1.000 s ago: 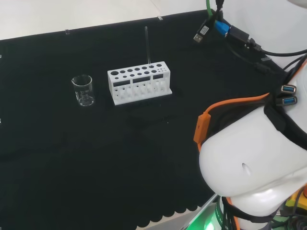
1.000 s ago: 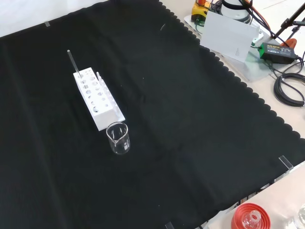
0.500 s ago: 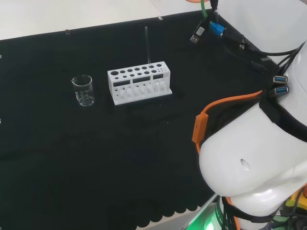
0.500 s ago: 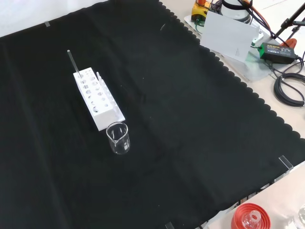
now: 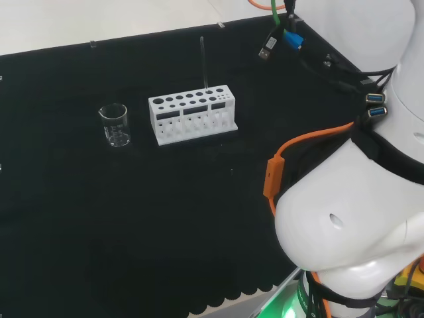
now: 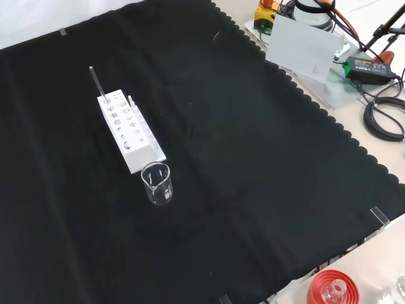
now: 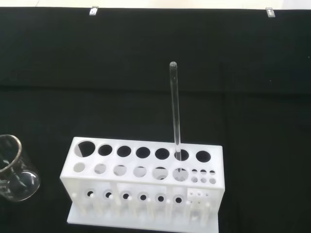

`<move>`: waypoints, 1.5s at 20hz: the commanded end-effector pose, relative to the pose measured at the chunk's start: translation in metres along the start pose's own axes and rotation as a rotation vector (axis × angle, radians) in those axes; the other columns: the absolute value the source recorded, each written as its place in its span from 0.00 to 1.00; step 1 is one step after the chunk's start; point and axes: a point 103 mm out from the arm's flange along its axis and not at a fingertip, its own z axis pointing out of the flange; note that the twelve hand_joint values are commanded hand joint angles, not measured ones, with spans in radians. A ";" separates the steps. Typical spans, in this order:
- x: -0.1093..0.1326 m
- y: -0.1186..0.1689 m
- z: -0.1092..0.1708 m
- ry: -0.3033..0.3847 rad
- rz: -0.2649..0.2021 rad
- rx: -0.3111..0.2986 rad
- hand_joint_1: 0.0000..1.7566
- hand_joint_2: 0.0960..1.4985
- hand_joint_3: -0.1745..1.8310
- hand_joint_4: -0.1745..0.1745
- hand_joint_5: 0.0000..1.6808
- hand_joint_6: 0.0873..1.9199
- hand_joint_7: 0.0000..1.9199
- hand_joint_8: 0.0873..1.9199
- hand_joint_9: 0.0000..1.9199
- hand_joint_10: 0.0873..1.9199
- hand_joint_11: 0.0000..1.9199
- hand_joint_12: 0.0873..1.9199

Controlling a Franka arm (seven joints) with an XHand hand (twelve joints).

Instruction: Take the glass rod from the white test tube rack.

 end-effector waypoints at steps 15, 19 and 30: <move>-0.001 0.049 0.034 0.000 -0.017 0.012 0.33 0.62 0.20 0.41 0.25 0.09 0.28 0.38 0.40 0.34 0.38 0.63; 0.003 0.057 0.042 -0.001 -0.024 0.022 0.34 0.60 0.22 0.40 0.22 0.18 0.29 0.38 0.41 0.33 0.39 0.63; 0.011 0.071 0.064 0.012 -0.071 0.031 0.35 0.59 0.24 0.39 0.20 0.25 0.31 0.38 0.42 0.33 0.41 0.62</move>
